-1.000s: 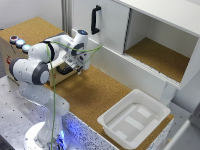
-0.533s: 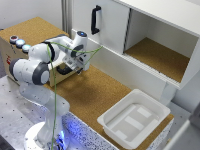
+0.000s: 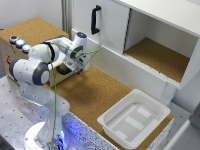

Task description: Grasp the drawer handle, then close it

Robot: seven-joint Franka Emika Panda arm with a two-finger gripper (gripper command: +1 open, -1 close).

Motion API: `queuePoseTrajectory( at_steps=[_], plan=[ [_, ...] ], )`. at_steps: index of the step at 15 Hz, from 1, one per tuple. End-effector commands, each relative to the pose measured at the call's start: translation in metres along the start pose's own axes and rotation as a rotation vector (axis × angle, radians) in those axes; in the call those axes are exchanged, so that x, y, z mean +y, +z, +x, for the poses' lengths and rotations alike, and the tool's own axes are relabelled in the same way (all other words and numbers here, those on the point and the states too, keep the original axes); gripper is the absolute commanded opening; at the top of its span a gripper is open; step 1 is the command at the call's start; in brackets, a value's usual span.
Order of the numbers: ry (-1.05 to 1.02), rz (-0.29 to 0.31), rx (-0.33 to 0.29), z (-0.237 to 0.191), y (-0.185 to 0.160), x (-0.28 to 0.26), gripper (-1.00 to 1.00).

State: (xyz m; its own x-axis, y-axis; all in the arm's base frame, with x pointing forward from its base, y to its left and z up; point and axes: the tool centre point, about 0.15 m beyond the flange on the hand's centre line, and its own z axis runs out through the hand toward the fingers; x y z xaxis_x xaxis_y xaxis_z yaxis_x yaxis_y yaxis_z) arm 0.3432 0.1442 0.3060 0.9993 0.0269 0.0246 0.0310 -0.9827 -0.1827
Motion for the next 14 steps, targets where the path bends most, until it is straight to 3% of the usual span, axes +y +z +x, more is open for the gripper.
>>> queuePoseTrajectory(
  at_steps=[1, 14],
  plan=[
    [-0.010, 0.054, 0.075, -0.014, 0.004, 0.003, -1.00],
    [-0.048, 0.043, 0.048, -0.025, 0.019, -0.042, -1.00]
  ],
)
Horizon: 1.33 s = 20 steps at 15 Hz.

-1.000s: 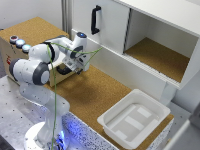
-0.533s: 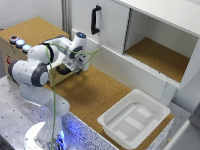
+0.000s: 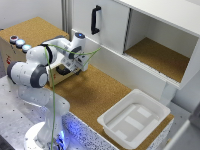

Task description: Grasp the drawer handle, then close it

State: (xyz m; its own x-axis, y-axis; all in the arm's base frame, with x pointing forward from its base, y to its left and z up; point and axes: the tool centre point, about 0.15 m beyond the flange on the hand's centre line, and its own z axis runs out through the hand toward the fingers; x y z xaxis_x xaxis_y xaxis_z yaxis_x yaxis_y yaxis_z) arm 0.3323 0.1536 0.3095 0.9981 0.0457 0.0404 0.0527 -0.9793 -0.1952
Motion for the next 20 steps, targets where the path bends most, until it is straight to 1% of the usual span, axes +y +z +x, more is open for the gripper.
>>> queuePoseTrajectory(
  at_steps=[1, 15, 20],
  plan=[
    [-0.031, 0.028, 0.034, -0.014, 0.023, -0.038, -1.00],
    [-0.147, 0.021, -0.001, -0.010, 0.040, -0.127, -1.00],
    [-0.143, 0.034, -0.018, -0.014, 0.050, -0.153, -1.00]
  ],
)
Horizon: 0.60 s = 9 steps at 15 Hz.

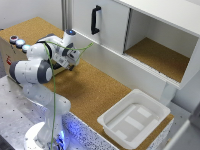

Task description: Grasp the drawer handle, then close it

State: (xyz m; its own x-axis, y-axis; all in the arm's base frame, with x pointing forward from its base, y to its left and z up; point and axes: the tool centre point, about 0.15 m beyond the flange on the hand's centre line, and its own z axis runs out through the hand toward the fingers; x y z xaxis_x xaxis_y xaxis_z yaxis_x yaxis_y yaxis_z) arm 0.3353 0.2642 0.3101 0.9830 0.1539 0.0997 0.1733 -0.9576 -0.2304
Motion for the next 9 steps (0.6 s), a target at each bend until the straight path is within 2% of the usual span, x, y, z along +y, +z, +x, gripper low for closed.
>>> queuePoseTrajectory(
  at_steps=[1, 9],
  plan=[
    [-0.025, -0.010, -0.052, -0.017, 0.030, -0.051, -1.00],
    [0.017, -0.002, -0.032, -0.024, 0.028, -0.086, -1.00]
  ],
)
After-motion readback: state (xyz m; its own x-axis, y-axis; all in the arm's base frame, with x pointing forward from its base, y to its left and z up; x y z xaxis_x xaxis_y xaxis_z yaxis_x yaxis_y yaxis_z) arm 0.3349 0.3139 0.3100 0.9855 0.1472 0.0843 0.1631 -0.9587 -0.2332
